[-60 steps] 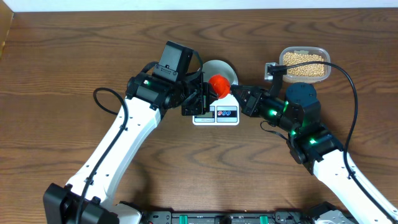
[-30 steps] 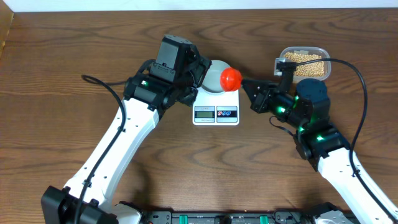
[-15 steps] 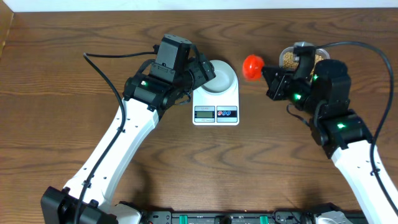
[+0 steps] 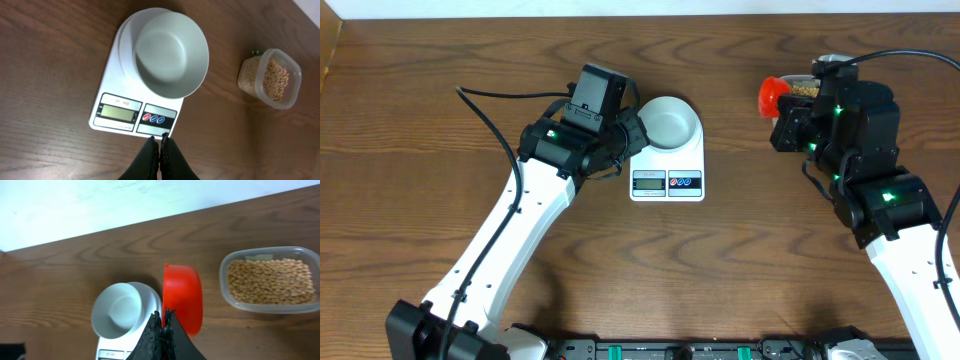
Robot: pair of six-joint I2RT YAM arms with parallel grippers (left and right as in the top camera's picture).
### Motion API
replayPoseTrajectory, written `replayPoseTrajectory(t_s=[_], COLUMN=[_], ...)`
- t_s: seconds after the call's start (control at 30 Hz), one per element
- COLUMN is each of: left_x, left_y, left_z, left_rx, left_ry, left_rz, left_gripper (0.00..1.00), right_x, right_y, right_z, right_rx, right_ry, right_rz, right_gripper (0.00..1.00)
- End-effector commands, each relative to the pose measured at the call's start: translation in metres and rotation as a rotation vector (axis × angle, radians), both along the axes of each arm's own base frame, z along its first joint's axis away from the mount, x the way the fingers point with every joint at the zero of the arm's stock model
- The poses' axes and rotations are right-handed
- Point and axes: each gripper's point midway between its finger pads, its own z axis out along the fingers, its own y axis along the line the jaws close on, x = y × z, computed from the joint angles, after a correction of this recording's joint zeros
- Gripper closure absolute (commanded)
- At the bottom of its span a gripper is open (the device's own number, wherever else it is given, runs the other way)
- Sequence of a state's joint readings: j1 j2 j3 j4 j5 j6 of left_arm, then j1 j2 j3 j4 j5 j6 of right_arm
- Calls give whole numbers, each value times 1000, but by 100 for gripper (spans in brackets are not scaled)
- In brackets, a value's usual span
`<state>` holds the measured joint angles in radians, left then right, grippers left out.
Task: Scoop item into bowl and weigh 50g on scale
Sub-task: 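Move the left gripper down to the scale's front buttons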
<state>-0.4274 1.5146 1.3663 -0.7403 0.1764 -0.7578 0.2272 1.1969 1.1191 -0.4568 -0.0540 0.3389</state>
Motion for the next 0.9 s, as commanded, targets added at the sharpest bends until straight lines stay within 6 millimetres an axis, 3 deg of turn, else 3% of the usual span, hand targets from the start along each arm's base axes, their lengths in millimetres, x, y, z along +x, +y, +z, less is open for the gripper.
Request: replayPoseTrajectory(t_s=[0.0, 0.27, 0.5, 0.7, 0.87], left_x=[-7, -14, -30, -35, -41], left_y=[1, -11, -36, -51, -65], left_z=[-2, -5, -11, -34, -66], left_rx=[24, 99, 123, 218, 291], left_ry=[-2, -34, -30, -20, 26], left_rz=[-22, -45, -104, -211, -284], left_gripper=[93, 93, 92, 93, 93], right_x=[3, 3, 3, 4, 3], right_y=[-11, -11, -11, -11, -11], right_z=[11, 11, 10, 9, 8], right_rx=[-36, -35, -36, -36, -37], right_ry=[-28, -28, -25, -24, -19], right_rz=[-33, -33, -33, -33, -33], right_gripper=[99, 99, 99, 99, 99])
